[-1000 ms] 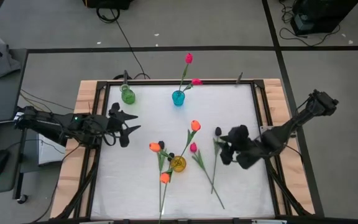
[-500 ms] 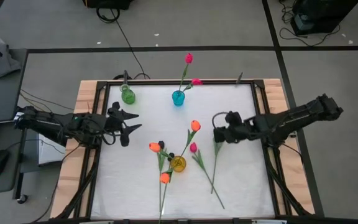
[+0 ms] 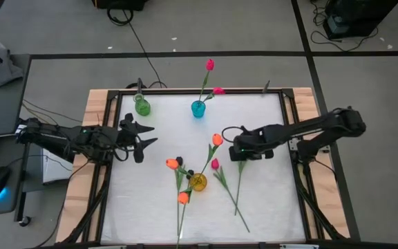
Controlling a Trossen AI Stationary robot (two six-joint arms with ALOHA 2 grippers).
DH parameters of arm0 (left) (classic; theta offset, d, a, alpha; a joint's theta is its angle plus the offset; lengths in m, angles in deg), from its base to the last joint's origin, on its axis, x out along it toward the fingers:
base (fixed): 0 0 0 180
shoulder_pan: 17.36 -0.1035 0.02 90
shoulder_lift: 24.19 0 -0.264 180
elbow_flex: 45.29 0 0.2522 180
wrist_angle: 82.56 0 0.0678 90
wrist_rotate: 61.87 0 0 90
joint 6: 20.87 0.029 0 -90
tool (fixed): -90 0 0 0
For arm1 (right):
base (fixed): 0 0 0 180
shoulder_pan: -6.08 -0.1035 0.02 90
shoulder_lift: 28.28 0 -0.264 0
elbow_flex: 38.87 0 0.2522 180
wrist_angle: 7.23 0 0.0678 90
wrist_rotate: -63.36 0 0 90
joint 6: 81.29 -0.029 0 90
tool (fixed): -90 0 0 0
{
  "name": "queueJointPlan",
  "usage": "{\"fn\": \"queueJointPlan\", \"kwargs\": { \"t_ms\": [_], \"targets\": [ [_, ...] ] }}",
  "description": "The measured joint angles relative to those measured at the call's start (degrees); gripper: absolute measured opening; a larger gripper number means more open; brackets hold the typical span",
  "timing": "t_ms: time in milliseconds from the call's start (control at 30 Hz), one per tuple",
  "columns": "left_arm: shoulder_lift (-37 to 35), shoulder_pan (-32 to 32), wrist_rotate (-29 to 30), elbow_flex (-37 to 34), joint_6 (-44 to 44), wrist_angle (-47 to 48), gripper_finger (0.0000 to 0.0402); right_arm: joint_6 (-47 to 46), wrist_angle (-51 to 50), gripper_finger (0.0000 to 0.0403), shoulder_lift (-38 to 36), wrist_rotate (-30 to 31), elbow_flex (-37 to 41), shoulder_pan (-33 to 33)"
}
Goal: Sort flowers into vase by color
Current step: Put the right black flower into the green vase
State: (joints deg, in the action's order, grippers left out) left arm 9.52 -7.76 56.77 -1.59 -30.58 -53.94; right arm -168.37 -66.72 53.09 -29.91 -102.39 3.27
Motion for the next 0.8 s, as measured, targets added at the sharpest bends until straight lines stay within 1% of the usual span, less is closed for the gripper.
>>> {"fn": "queueJointPlan", "kwargs": {
  "t_ms": [67,233,333,567,700,800],
  "targets": [
    [0.0,0.0,0.0,0.0,0.0,0.04,0.0217,-0.96,-0.89,0.0156,1.97,-1.88,0.0,-0.11],
    [0.0,0.0,0.0,0.0,0.02,0.04,0.0217,-1.62,-0.43,0.0156,5.57,-2.97,0.02,-0.48],
    [0.0,0.0,0.0,0.0,0.02,0.04,0.0217,-2.33,0.94,0.0156,7.15,-2.93,0.02,-0.48],
    [0.0,0.0,0.0,0.0,0.02,0.04,0.0217,-2.31,7.84,0.0156,11.34,-2.42,0.02,-0.33],
    [0.0,0.0,0.0,0.0,0.0,0.02,0.0217,-1.38,6.97,0.0156,12.38,-2.19,0.02,-0.33],
    [0.02,0.0,0.0,-0.02,0.0,-0.01,0.0217,-0.69,6.37,0.0155,12.16,-0.7,0.02,-0.33]
  ]
}}
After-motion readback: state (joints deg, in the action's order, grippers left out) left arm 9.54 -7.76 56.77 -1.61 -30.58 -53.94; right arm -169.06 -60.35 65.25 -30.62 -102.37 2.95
